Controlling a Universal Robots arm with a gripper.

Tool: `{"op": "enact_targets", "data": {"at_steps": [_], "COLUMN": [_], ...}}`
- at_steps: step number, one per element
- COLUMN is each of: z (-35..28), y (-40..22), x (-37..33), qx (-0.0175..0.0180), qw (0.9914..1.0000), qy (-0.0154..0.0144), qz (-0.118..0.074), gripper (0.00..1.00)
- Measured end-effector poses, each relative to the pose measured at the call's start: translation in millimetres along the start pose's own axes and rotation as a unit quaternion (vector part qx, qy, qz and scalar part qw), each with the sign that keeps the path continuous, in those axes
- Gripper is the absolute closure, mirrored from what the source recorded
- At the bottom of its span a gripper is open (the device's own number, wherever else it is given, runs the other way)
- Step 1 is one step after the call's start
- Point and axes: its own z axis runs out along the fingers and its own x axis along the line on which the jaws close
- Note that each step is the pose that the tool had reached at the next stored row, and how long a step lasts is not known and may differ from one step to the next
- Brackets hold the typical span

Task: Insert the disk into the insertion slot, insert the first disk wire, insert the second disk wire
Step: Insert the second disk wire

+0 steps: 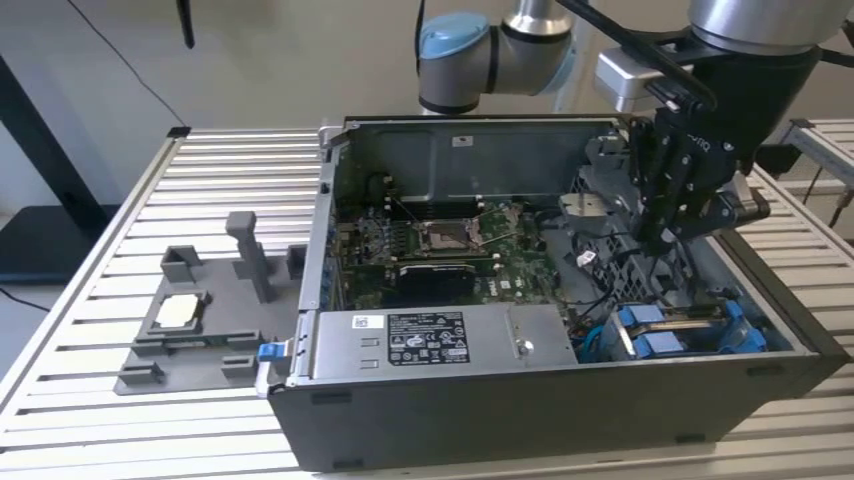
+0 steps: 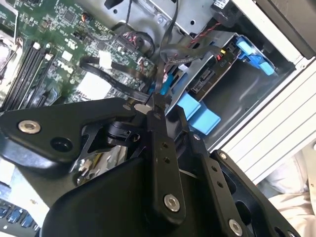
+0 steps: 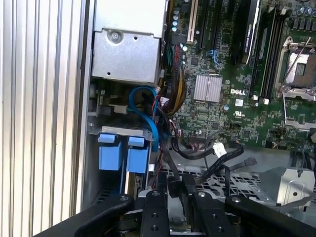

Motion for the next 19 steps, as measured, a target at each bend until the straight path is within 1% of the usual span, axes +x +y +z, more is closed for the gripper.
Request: {"op": "enact_targets", "data": {"at_steps": [5,16,17,19], "z": [-0.3,-0.3,-0.4,-0.3], "y": [5.7,5.9,5.9,5.9], "x": [-0.5,-0.5,-0.5,-0.6], "qx": [0.001,0.0011,0.001,0.001], "qw": [1.0,1.0,1.0,1.0], "qy": [0.0001,0.0001,0.0001,0.0001], "qz": [0.0,0.0,0.0,0.0], "gripper": [0.73,0.73,0.75,0.75]}}
